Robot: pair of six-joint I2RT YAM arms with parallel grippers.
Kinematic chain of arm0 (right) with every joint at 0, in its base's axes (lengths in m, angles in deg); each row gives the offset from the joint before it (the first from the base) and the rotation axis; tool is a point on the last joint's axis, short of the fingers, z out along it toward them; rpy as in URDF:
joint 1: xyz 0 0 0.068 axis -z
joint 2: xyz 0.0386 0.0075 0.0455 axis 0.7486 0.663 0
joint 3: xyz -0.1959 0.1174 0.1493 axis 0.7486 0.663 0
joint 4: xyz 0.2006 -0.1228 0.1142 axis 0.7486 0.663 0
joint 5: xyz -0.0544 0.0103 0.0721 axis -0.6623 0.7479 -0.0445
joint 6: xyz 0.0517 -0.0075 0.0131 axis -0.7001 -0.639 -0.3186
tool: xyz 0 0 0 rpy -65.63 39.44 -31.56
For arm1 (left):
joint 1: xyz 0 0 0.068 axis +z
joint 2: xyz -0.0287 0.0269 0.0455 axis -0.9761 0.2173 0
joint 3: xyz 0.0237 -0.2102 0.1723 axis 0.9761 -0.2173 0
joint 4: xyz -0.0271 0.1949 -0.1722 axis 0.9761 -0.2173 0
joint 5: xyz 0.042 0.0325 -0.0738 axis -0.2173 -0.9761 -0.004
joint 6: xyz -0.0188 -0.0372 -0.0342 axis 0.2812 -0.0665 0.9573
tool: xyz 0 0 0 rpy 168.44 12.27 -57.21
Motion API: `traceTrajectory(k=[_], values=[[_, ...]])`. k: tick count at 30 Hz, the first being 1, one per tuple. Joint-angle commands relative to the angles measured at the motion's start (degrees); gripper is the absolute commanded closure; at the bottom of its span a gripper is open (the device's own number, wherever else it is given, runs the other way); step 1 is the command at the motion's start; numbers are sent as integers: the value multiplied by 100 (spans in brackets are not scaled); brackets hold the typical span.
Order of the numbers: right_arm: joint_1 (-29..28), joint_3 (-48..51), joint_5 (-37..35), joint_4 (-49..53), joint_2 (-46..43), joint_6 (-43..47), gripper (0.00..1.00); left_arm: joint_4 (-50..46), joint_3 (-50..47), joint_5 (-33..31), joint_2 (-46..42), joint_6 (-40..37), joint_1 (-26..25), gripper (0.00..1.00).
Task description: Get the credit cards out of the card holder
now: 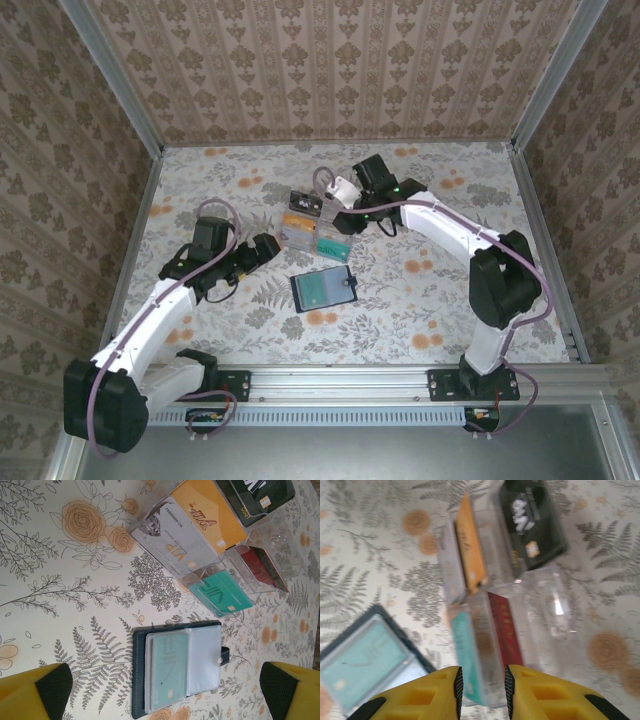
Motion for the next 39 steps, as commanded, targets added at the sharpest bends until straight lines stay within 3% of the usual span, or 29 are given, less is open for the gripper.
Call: traceTrajectory(k=[1,14,34,39], values=[[-283,202,-36,65,-94,-591,67,41,-44,74,-110,-75,57,0],[-481,-467,-931,462,915,-1377,68,15,-92,74,-158,-91,75,0],[-358,-712,-2419,260,834,-2019,62,-21,-92,101,-156,-101,109,0],[-358,-504,-1755,229,505,-2104,62,-11,-127,109,-183,-80,109,0]])
